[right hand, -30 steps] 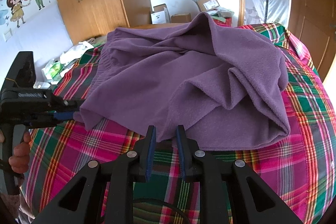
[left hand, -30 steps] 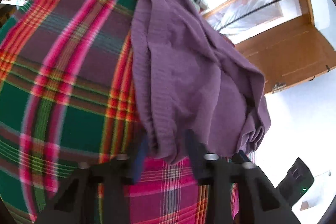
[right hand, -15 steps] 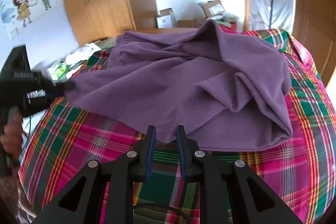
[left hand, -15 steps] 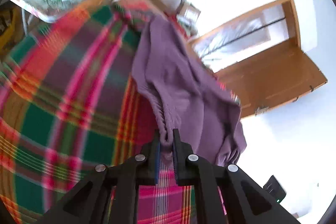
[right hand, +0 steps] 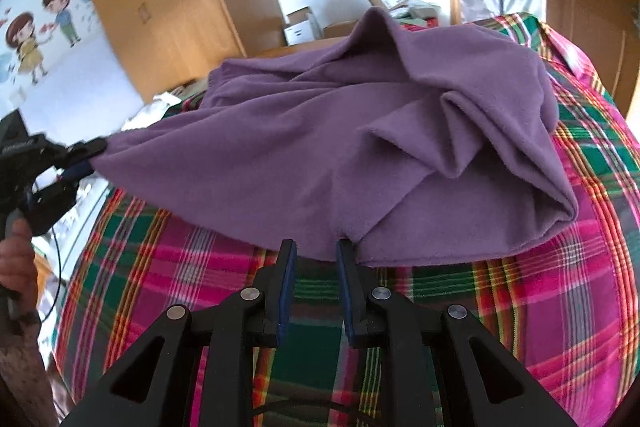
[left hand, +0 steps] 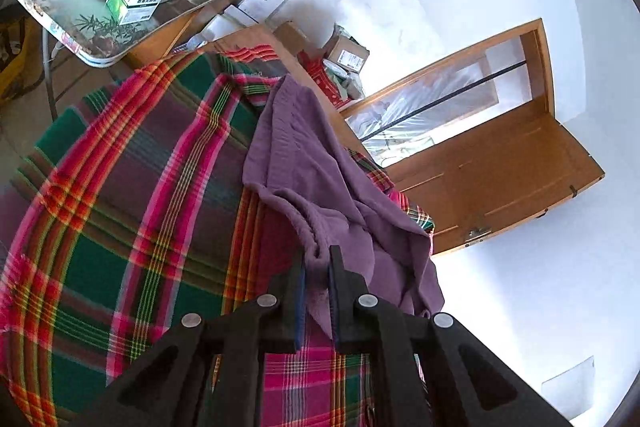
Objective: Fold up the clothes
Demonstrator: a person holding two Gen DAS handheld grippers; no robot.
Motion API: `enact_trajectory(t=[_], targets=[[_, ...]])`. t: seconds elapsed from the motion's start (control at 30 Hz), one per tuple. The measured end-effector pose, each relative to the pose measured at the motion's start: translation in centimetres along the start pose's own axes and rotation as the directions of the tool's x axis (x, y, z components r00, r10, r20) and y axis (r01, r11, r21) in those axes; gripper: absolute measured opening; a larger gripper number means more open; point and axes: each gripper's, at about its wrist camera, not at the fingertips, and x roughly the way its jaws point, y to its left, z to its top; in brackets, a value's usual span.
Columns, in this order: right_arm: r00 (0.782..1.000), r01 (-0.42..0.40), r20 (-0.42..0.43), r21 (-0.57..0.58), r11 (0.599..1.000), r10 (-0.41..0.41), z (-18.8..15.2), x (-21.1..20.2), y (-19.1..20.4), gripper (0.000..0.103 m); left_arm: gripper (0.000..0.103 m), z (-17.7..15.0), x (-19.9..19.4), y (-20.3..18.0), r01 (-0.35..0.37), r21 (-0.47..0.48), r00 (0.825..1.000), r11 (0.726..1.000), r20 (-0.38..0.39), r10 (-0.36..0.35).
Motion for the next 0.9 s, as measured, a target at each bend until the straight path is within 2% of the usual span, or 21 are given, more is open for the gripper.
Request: enact_trajectory(t=[0.1, 0.23, 0.4, 0.53, 0.57, 0.6, 0.63, 0.67, 0.9], targets=[[0.999, 0.022, 0.049, 0.005, 1.000, -0.023, 0.1, -1.0, 0.2, 0.021, 0.010, 0.2, -0.7, 0.5, -0.004, -0.007, 1.000, 1.000, 0.009, 0.004], [0.996, 0.064, 0.062, 0.041, 0.997, -0.066, 1.2, -0.7, 0.2, 0.041, 0.010, 0.1, -0.7, 0.8, -0.004, -0.009, 1.000, 1.000, 0.008, 0.004], [0.990, 0.115, 0.070, 0.090, 0.989, -0.122, 2.6, -0.2, 0.1, 0.042, 0.010, -0.1, -0.7, 1.2, 0.000, -0.014, 1.000, 1.000, 0.006, 0.000], [0.977, 0.200, 0.053, 0.103, 0.974, -0.206, 3.2, 0.7, 0.1, 0.042, 0.010, 0.0, -0.9, 1.5, -0.004, -0.015, 1.000, 1.000, 0.009, 0.004], [0.974, 0.210, 0.060, 0.110, 0.971, -0.217, 3.2, 0.7, 0.0, 0.041, 0.010, 0.0, -1.0, 1.6, -0.003, -0.019, 1.000, 1.000, 0.011, 0.003], [0.971, 0.222, 0.065, 0.121, 0.967, -0.231, 3.3, 0.6, -0.2, 0.032, 0.010, 0.0, -1.0, 1.7, -0.002, -0.020, 1.000, 1.000, 0.011, 0.003], [0.967, 0.235, 0.068, 0.133, 0.963, -0.245, 3.4, 0.6, -0.4, 0.014, 0.010, 0.0, -1.0, 1.7, -0.002, -0.018, 1.000, 1.000, 0.011, 0.002], [0.965, 0.239, 0.073, 0.145, 0.960, -0.251, 3.4, 0.3, -0.6, 0.008, 0.010, 0.0, -1.0, 1.7, -0.001, -0.018, 1.000, 1.000, 0.010, 0.001], [0.969, 0.176, 0.135, 0.207, 0.962, -0.207, 3.1, -2.7, -2.0, 0.005, 0.010, -0.5, -1.8, 1.7, 0.008, -0.020, 1.000, 1.000, 0.019, -0.008]])
